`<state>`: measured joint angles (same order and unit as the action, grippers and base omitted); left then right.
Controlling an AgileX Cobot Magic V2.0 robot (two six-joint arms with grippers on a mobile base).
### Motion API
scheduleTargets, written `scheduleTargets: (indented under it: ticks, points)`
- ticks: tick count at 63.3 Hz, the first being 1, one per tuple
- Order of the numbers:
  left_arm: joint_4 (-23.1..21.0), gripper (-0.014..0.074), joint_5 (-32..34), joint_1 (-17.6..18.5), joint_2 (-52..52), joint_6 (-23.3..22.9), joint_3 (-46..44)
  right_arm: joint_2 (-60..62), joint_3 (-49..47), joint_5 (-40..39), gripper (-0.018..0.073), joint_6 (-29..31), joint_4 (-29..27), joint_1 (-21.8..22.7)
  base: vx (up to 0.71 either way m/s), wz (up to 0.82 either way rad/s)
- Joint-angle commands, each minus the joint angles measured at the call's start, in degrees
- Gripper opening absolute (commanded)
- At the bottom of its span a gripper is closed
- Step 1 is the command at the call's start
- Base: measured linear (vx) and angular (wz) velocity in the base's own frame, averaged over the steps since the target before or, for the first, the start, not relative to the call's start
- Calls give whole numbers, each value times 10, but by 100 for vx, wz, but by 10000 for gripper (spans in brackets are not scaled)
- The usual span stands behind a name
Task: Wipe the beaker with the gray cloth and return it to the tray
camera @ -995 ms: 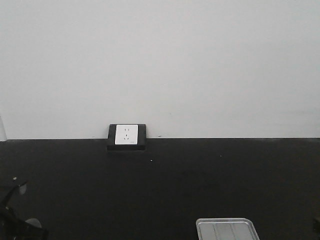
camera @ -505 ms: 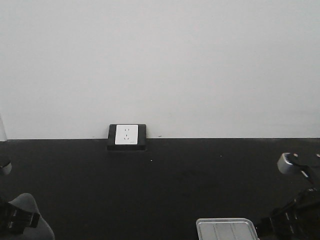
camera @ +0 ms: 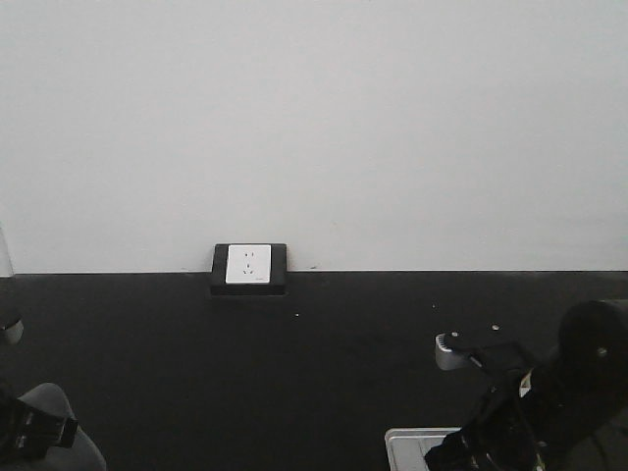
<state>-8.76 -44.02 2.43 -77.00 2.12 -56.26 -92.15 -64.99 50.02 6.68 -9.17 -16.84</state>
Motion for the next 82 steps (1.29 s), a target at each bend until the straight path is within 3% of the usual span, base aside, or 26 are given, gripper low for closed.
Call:
scheduleTargets:
  ticks: [1,11,40,57,82]
  points:
    - [-8,-6,27,4,19,0,-16,-8,-29,-20,470,-22,9,-5,0,0]
    - [-8,-6,26,4,19,0,-16,-48,-62,-17,469,-57,12,-7,0,0]
    - [-8,-6,15,4,19,4,-16,-103,-113,51,428,-62,58,-7,0,0]
    - [-8,-6,16,4,19,6,-16,-120,-111,30,421,-62,59,-7,0,0]
    - [-8,-6,14,4,19,6,-16,-141,-112,31,304,-48,37,-7,0,0]
